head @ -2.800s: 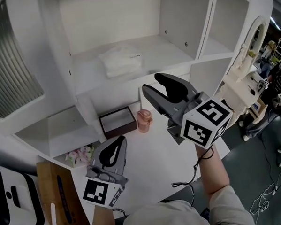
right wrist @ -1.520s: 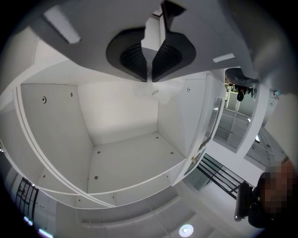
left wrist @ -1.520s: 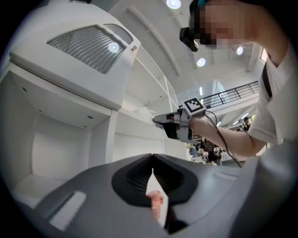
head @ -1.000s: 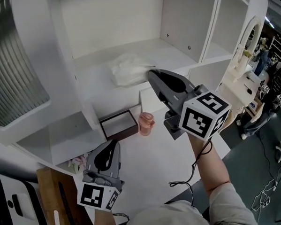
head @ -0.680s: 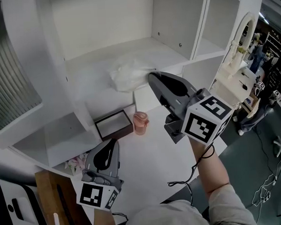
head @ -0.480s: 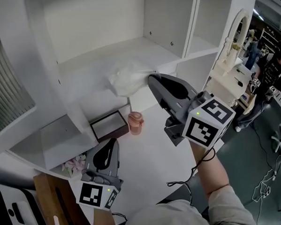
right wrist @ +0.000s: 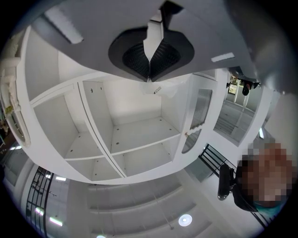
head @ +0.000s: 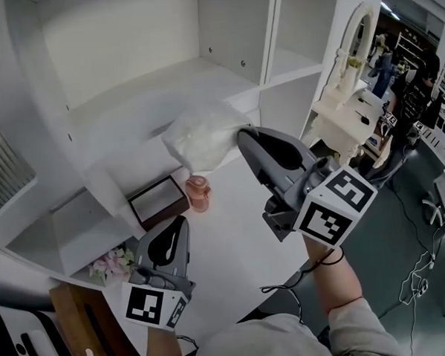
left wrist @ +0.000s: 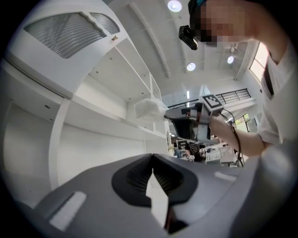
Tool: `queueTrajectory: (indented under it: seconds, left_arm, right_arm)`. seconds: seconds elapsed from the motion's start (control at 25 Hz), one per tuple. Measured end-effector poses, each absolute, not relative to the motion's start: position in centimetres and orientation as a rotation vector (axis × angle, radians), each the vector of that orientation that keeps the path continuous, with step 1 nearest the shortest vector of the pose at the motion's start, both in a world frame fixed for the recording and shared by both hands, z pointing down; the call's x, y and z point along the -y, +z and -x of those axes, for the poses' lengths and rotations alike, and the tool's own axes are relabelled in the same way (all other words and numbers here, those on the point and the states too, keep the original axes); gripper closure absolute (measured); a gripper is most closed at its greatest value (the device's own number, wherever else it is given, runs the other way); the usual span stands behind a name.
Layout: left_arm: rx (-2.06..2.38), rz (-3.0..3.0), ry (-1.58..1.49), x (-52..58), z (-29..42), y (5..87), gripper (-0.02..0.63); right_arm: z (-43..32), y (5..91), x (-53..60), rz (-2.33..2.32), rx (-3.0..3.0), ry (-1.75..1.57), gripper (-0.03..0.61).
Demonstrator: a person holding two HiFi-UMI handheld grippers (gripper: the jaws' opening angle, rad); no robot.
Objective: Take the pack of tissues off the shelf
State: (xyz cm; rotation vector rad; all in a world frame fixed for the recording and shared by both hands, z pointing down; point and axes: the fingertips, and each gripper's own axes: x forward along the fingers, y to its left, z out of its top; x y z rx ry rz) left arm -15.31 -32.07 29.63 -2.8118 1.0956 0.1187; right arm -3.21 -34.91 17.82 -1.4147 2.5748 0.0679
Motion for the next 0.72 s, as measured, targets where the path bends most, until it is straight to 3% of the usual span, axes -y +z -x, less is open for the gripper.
queueTrajectory:
  seconds: [0.72]
  left_arm:
    - [-1.075, 2.833, 0.093, 30.9, 13.8, 30.4, 0.612]
  right_arm:
    - [1.0, 29.9, 30.9, 1.547, -2.549, -0.196, 0.574]
